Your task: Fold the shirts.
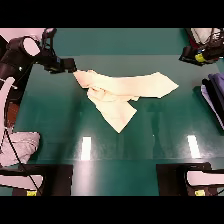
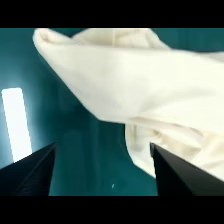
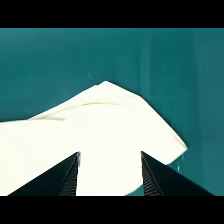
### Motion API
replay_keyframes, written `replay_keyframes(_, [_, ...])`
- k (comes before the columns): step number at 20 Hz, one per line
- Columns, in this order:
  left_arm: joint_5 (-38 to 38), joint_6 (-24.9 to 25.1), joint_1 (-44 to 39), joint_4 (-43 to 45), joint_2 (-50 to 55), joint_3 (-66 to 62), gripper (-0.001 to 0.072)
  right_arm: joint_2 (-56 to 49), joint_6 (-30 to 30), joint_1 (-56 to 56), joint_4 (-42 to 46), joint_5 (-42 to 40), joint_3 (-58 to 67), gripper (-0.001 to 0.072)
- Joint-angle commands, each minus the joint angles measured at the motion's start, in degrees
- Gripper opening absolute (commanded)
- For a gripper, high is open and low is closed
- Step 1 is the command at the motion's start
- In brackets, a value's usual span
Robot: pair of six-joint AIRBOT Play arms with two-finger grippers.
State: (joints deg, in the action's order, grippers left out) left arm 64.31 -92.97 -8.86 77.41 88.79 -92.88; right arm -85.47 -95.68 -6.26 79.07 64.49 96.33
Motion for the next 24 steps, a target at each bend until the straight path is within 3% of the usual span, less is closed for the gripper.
replay_keyframes(1, [9.03, 1.9, 0.44, -3.63, -0.04, 3.45, 0.0676, 2.73, -0.31, -2.14, -0.02, 0.28, 0.02, 0.045])
replay_keyframes(6, [3.43, 1.75, -7.1, -10.64, -0.17, 19.67, 0.0676, 6.29, -0.28, -2.34, 0.0, 1.79, 0.02, 0.045])
replay_keyframes(9, [-4.22, -1.99, -14.14, -10.67, -0.17, 25.46, 0.0676, 7.39, -0.28, -1.97, 0.02, 2.51, 0.02, 0.045])
replay_keyframes(14, [-12.81, -7.45, -17.46, -11.02, 0.02, 25.99, 0.0676, 7.58, -0.28, -1.95, 0.0, 4.81, 0.02, 0.045])
replay_keyframes(20, [-19.37, -7.63, -17.46, -13.64, 0.13, 25.99, 0.0675, 7.58, -0.26, -1.97, 0.04, 6.29, 0.02, 0.045])
replay_keyframes(21, [-19.91, -7.63, -17.46, -13.86, 0.13, 25.99, 0.0557, 7.58, -0.26, -1.97, 0.04, 6.49, 0.02, 0.045])
replay_keyframes(22, [-20.13, -7.58, -17.46, -13.88, 0.13, 25.99, 0.0387, 7.58, -0.26, -1.97, 0.04, 6.73, 0.02, 0.045])
replay_keyframes(24, [-20.06, -7.48, -17.44, -13.75, 0.13, 25.97, 0.0146, 7.58, -0.26, -1.97, 0.04, 7.34, 0.02, 0.045])
